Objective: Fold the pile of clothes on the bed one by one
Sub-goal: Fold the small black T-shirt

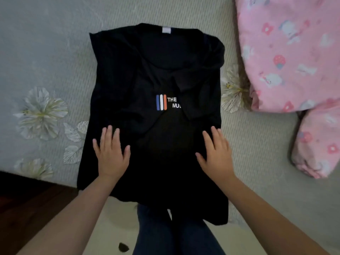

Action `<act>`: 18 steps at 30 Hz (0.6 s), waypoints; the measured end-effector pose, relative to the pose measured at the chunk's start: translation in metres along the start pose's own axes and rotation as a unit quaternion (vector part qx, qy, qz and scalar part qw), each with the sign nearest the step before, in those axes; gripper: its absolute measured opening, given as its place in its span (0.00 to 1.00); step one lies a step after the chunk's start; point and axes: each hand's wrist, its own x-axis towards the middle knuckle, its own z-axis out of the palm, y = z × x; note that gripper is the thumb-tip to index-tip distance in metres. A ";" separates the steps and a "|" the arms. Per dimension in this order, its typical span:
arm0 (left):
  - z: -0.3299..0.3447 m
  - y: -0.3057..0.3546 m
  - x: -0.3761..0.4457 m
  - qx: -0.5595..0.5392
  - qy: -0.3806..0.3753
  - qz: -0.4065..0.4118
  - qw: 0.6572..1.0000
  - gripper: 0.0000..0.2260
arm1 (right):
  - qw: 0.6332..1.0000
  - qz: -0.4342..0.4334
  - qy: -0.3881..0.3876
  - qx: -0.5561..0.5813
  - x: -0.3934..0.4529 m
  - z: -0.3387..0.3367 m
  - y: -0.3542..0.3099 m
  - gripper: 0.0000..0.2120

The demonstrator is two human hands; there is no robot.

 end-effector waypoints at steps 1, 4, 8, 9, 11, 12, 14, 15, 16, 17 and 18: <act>0.001 -0.012 -0.016 -0.013 -0.002 -0.060 0.998 0.26 | 0.999 0.033 -0.016 -0.018 -0.013 0.003 0.008 0.33; 0.002 -0.043 -0.055 -0.046 0.002 -0.234 0.971 0.29 | 0.986 0.158 -0.058 0.008 -0.052 0.018 0.032 0.34; -0.002 -0.066 -0.077 -0.047 0.001 -0.301 0.952 0.30 | 0.954 0.272 -0.045 0.120 -0.099 0.041 0.035 0.18; -0.003 -0.070 -0.079 -0.068 0.002 -0.316 0.946 0.29 | 0.950 0.284 -0.050 0.116 -0.110 0.050 0.034 0.16; -0.005 -0.078 -0.086 -0.109 -0.008 -0.324 0.940 0.24 | 0.947 0.308 -0.042 0.085 -0.132 0.065 0.028 0.11; -0.006 -0.081 -0.091 -0.120 -0.024 -0.325 0.938 0.21 | 0.943 0.322 -0.028 0.076 -0.142 0.072 0.024 0.10; -0.005 -0.084 -0.109 -0.136 -0.065 -0.329 0.932 0.17 | 0.936 0.348 -0.003 0.061 -0.161 0.085 0.017 0.09; -0.003 -0.084 -0.119 -0.152 -0.083 -0.326 0.929 0.15 | 0.931 0.361 0.003 0.050 -0.169 0.091 0.013 0.09; -0.002 -0.085 -0.128 -0.179 -0.099 -0.321 0.925 0.13 | 0.926 0.375 0.004 0.042 -0.177 0.096 0.010 0.08; 0.000 -0.086 -0.137 -0.213 -0.110 -0.314 0.919 0.11 | 0.921 0.388 0.003 0.035 -0.184 0.101 0.006 0.08; 0.000 -0.087 -0.144 -0.241 -0.117 -0.313 0.911 0.11 | 0.915 0.402 0.000 0.032 -0.191 0.106 0.003 0.08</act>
